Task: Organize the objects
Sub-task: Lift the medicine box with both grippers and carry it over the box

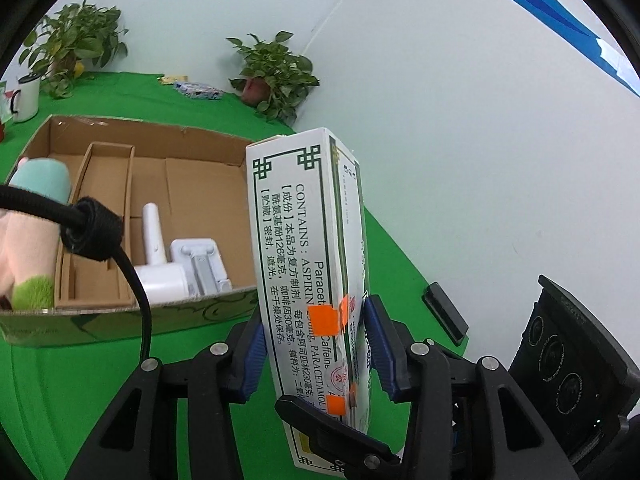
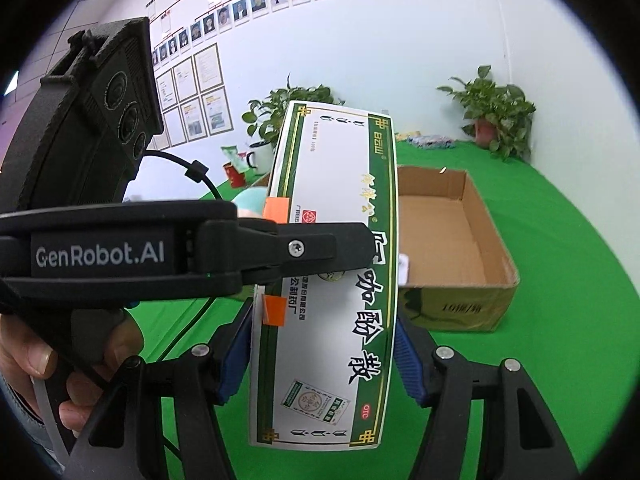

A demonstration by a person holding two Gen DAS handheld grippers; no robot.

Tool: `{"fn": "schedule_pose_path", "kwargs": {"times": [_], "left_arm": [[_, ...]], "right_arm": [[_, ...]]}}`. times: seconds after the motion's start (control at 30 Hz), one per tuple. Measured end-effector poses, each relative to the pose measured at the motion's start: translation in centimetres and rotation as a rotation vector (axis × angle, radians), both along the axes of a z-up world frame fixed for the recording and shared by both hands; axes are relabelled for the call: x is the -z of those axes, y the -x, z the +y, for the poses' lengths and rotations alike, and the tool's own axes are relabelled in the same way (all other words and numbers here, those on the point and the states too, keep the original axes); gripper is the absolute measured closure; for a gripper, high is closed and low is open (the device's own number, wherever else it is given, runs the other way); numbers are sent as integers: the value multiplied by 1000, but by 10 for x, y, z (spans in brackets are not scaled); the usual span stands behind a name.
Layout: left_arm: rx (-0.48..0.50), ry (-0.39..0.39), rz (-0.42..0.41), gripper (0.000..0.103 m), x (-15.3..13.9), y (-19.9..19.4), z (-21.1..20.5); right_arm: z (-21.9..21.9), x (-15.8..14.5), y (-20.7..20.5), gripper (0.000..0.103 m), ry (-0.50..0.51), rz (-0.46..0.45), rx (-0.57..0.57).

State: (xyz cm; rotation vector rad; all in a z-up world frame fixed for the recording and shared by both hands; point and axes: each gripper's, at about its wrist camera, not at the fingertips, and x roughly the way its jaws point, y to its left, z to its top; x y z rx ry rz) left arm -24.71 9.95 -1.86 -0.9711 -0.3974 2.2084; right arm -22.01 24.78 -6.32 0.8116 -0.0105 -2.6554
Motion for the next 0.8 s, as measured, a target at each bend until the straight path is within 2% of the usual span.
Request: {"fn": "schedule_pose_path", "kwargs": {"times": [0.4,0.8], "left_arm": [[63,26,19,60,-38,50,40],[83,32,10,60,-57,126,61]], "right_arm": [[29,-22,35,42,15,27,63],[21,-32,82,42,7,21,81]]}}
